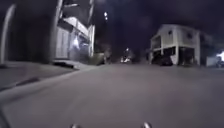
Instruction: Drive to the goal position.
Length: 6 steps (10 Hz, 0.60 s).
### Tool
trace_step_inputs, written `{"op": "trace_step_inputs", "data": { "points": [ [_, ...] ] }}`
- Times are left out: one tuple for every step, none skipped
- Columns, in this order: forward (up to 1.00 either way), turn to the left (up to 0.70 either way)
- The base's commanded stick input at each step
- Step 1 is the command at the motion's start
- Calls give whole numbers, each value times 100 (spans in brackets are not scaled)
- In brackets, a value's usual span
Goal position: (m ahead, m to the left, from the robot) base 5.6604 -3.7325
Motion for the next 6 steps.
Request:
{"op": "trace_step_inputs", "data": {
  "points": [
    [85, 0],
    [85, 0],
    [85, 0],
    [85, 0],
    [85, 0],
    [85, 0]
  ]
}}
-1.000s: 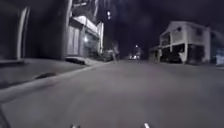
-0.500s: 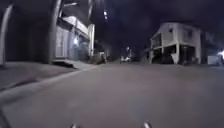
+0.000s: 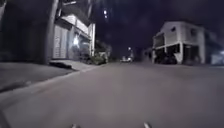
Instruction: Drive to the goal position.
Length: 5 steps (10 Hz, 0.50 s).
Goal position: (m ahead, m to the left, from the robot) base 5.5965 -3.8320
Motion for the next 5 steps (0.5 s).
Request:
{"op": "trace_step_inputs", "data": {
  "points": [
    [85, 0],
    [48, 0],
    [85, 0],
    [85, -16],
    [85, -34]
  ]
}}
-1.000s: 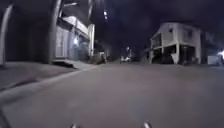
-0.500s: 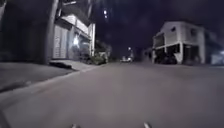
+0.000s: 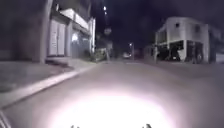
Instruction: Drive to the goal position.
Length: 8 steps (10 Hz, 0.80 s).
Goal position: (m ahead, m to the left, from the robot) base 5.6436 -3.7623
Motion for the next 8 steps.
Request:
{"op": "trace_step_inputs", "data": {
  "points": [
    [85, -34],
    [85, -34],
    [85, -1],
    [85, 0],
    [85, 0],
    [85, 0],
    [85, 0],
    [85, 0]
  ]
}}
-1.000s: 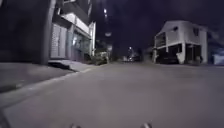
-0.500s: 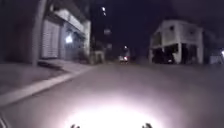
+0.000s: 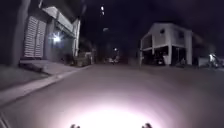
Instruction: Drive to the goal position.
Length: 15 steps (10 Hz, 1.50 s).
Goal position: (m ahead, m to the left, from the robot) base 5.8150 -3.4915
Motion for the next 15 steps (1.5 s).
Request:
{"op": "trace_step_inputs", "data": {
  "points": [
    [85, 0],
    [85, 0],
    [85, 0],
    [85, 0],
    [85, 0],
    [85, 0],
    [85, 0],
    [85, 0],
    [85, 0],
    [85, 0],
    [85, 0],
    [85, 0],
    [85, 0],
    [85, 0],
    [85, 0]
  ]
}}
